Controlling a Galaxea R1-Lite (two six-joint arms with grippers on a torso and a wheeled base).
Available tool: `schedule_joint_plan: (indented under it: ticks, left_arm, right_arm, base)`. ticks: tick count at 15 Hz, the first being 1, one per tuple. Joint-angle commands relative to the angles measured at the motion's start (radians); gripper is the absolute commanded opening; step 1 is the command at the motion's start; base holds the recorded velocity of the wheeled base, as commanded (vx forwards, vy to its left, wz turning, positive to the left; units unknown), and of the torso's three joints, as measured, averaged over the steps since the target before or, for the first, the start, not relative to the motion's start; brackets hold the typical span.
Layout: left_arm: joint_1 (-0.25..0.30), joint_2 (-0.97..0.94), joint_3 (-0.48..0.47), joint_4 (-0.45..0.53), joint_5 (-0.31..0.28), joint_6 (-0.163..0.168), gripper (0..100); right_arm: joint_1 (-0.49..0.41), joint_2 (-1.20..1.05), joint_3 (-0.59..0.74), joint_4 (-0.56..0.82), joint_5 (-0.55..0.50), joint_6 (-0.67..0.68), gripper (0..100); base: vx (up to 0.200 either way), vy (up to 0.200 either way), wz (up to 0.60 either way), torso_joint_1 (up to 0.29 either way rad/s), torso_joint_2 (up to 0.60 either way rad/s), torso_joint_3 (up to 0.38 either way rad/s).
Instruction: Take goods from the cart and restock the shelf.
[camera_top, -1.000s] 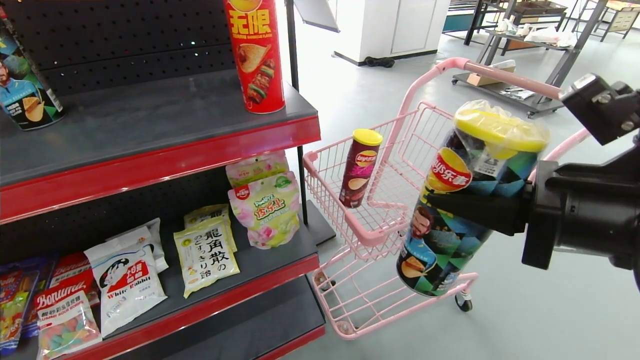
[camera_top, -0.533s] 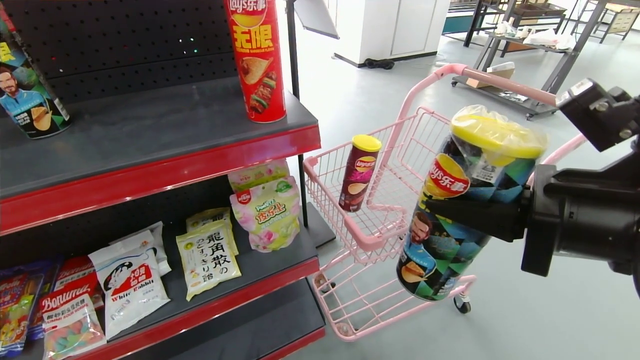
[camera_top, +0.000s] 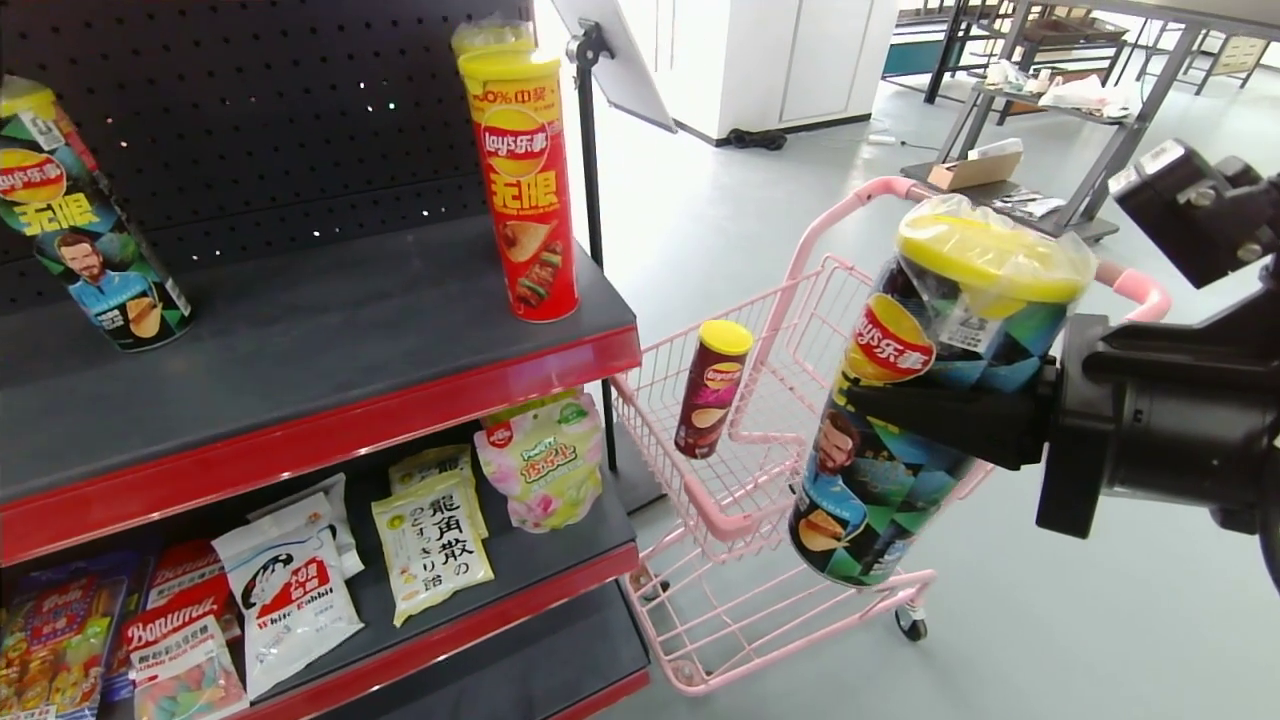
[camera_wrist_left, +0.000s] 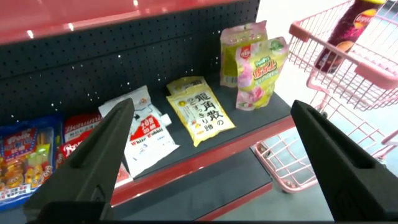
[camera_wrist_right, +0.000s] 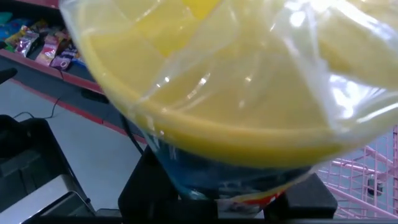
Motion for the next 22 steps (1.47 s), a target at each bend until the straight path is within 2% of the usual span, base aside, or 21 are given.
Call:
schedule_joint_plan:
  ticks: [1, 7, 11, 13, 22]
  left_arm:
    - [0.000, 0.002, 0.000, 0.000, 0.000, 0.000, 100]
    - [0.000, 0.002, 0.000, 0.000, 0.000, 0.000, 100]
    - [0.000, 0.002, 0.000, 0.000, 0.000, 0.000, 100]
    - [0.000, 0.002, 0.000, 0.000, 0.000, 0.000, 100]
    - [0.000, 0.002, 0.000, 0.000, 0.000, 0.000, 100]
  right_arm:
    - [-0.002, 0.019, -0.018, -0.001, 0.001, 0.001, 0]
    - [-0.002, 0.044, -0.050, 0.001, -0.004, 0.001, 0]
    - [-0.015, 0.042, -0.045, 0.002, -0.007, 0.001, 0]
    - [-0.015, 0.042, -0.044, 0.002, -0.007, 0.001, 0]
    - [-0.015, 0.039, -0.039, 0.001, -0.007, 0.001, 0]
  base:
    - [0.000, 0.000, 0.00, 0.198, -0.56, -0.369]
    - [0.000, 0.000, 0.00, 0.211, -0.56, -0.356]
    - [-0.200, 0.000, 0.00, 0.050, -0.11, -0.072]
    - [0.000, 0.000, 0.00, 0.000, 0.00, 0.000]
    - [0.000, 0.000, 0.60, 0.001, 0.00, 0.001]
